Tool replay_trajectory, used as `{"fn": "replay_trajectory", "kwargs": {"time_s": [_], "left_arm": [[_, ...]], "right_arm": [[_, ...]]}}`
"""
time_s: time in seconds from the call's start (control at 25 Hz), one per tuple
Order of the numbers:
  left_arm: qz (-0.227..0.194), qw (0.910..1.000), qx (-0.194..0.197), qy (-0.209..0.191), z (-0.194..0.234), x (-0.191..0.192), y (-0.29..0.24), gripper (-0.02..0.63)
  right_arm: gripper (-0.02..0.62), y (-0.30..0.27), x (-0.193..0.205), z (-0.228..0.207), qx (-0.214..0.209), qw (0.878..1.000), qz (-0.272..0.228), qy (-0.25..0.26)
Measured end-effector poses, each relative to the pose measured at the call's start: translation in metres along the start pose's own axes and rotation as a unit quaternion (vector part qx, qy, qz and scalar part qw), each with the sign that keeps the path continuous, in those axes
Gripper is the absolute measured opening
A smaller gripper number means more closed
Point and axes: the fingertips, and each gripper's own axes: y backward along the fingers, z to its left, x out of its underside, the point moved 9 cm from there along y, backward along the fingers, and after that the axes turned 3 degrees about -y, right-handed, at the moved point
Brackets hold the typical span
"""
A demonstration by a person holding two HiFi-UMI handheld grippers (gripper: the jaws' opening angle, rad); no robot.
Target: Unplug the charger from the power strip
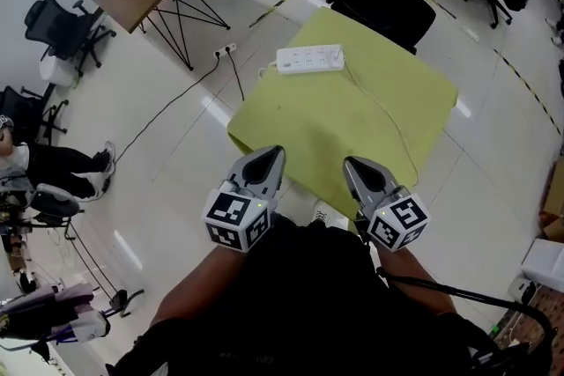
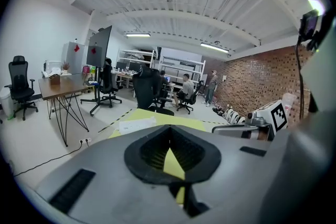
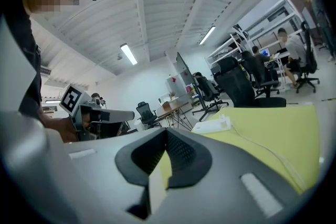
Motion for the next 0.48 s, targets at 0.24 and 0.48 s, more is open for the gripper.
{"fn": "replay_trajectory", "kwargs": {"time_s": [0.24,0.48], "left_arm": [[0.010,0.9999,0.007,-0.006,0.013,-0.013,-0.022,0.006],[0.020,0.9990,0.040,-0.001,0.036,-0.006,-0.049,0.006]], "right_arm": [[0.002,-0.009,-0.005,-0.017,0.017,1.000,-0.007,-0.016],[0.002,-0.029,-0.008,-0.026,0.044,0.999,-0.011,-0.005]]}}
